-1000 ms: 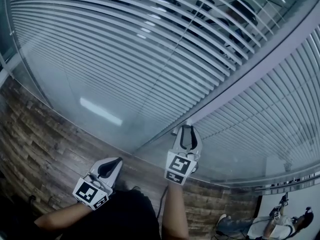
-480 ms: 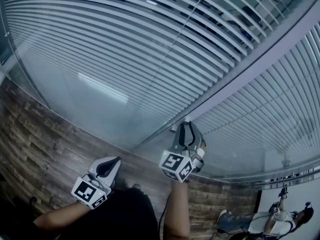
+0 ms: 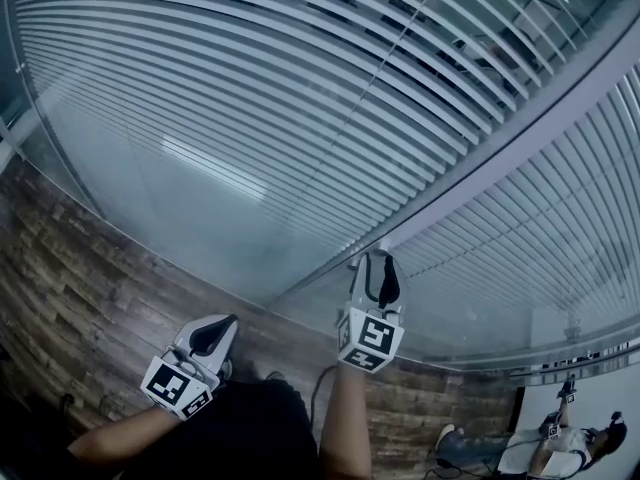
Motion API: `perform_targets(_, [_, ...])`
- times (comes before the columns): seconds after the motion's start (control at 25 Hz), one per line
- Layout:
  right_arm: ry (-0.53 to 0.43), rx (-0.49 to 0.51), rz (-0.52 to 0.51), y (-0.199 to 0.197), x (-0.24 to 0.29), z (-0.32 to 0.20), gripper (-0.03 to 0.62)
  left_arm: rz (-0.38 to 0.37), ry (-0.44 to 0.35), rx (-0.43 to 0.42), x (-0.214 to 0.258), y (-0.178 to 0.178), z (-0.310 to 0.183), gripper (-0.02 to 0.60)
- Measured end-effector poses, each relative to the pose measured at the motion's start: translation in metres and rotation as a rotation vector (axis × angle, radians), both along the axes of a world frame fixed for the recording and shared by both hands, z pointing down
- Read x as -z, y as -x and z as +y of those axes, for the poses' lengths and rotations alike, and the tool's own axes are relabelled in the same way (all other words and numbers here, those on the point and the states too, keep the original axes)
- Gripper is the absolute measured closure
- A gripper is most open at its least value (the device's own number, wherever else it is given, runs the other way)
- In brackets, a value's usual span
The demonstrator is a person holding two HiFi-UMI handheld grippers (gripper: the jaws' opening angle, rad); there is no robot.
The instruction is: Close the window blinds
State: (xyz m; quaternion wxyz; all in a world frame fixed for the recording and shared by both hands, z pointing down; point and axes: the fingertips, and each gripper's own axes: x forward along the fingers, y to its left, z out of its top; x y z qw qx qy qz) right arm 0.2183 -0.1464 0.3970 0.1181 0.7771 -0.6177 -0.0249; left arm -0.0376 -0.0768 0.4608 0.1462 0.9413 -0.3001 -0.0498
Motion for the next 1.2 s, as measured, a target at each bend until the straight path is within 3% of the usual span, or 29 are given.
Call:
perform_targets(0.24, [-0.104,-0.032,-0.176,-0.002,0.010,-0.002,0.444,0.000,0.008,0.005,-0.003,0.004,-0.001,0.583])
perform_targets(0.6, [-0.098,-0.039,-0.237,-0.004,0.007,-0.001,0.464,0.011,0.012,-0.039,-0.002,-0.011,0.002,0.583])
perform_targets(0.8, [-0.067,-0.012,-0.185,-0.002,0.008,-0.004,0.465,0.020,0.005,-0.094,0.000,-0.029,0.005,0.583])
perform_targets(1.2, [0.059,0.040,0.128,0.002,0.003,-0.007,0.467,0.016,0.011,-0.140,-0.006,-0.040,0.003,0.583])
